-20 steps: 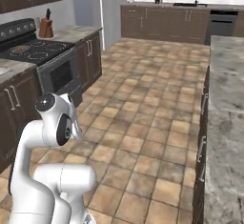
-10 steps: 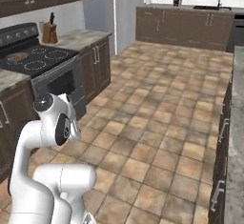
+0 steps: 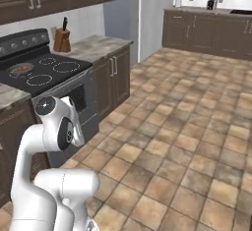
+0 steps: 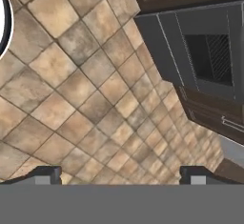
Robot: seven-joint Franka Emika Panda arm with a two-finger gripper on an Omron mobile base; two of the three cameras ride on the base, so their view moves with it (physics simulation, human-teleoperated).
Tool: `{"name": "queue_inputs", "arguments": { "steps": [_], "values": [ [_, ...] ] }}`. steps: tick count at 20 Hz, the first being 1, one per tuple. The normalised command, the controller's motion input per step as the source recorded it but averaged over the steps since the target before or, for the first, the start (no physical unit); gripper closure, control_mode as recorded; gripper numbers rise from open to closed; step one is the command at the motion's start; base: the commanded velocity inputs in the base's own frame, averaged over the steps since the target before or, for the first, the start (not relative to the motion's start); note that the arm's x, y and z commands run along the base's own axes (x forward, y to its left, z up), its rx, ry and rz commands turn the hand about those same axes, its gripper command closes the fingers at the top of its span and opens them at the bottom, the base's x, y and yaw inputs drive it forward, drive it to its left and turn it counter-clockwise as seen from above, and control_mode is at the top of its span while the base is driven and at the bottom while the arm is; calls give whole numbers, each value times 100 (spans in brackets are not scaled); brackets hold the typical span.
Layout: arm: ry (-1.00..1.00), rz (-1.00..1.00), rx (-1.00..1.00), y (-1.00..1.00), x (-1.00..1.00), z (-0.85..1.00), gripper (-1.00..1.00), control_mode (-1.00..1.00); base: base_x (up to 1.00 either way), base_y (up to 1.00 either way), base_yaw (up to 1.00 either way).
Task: Place the cold items (potato and kiwi) from the fridge in one tupperware on the dining counter. Place the warm items (kebab skewer and hot dog) in the stove area in another tupperware.
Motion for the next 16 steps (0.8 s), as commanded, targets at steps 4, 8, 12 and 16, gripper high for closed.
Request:
{"name": "queue_inputs", "arguments": {
  "steps": [4, 8, 12, 16],
  "values": [
    [0, 0, 0, 0, 0, 0, -100, 100, 96, 19, 32],
    [0, 0, 0, 0, 0, 0, -100, 100, 90, 6, 34],
    [0, 0, 0, 0, 0, 0, -100, 100, 87, 2, 33],
    [0, 0, 0, 0, 0, 0, -100, 100, 84, 0, 32]
  ]
}}
